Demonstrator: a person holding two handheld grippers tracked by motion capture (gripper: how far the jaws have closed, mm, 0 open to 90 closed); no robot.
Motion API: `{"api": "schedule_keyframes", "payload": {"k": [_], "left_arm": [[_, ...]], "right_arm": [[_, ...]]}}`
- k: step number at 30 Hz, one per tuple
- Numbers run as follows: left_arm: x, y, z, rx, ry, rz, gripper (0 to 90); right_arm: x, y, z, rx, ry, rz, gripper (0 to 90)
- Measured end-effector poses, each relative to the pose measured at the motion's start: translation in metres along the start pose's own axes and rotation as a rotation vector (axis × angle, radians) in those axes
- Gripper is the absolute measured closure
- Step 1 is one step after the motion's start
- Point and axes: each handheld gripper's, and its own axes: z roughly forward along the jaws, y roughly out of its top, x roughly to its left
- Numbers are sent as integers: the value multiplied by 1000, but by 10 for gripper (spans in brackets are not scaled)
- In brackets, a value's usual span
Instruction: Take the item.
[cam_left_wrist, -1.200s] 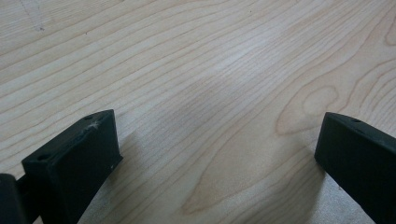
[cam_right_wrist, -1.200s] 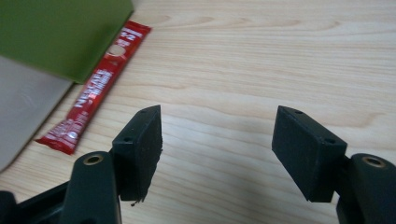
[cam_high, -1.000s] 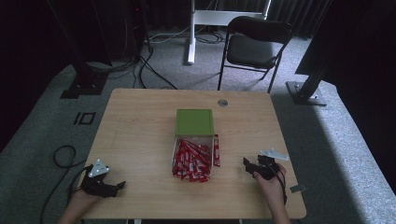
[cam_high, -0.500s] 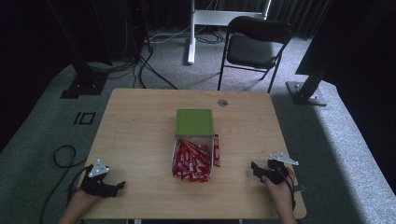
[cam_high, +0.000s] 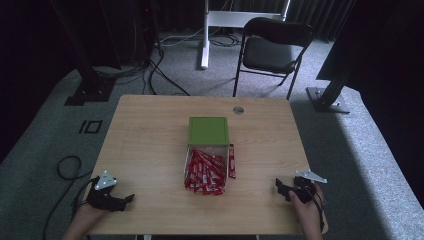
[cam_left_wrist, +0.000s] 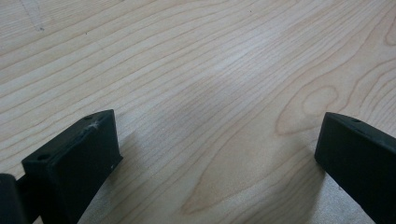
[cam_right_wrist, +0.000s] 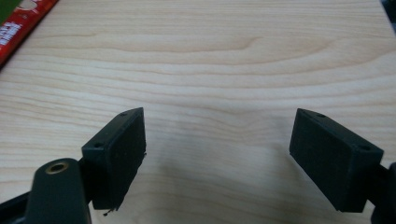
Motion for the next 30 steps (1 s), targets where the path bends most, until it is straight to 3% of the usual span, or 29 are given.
{"api": "schedule_keyframes", "payload": {"k": [19, 22, 30], "left_arm": [[0, 0, 0, 1, 0, 0, 7], [0, 0, 0, 1, 0, 0, 7], [0, 0, 0, 1, 0, 0, 7]], "right_arm": [[-8, -18, -13, 15, -57, -31, 167], [-7, -22, -14, 8, -77, -48, 167], [-2, -25, -16, 18, -78, -68, 140]]}}
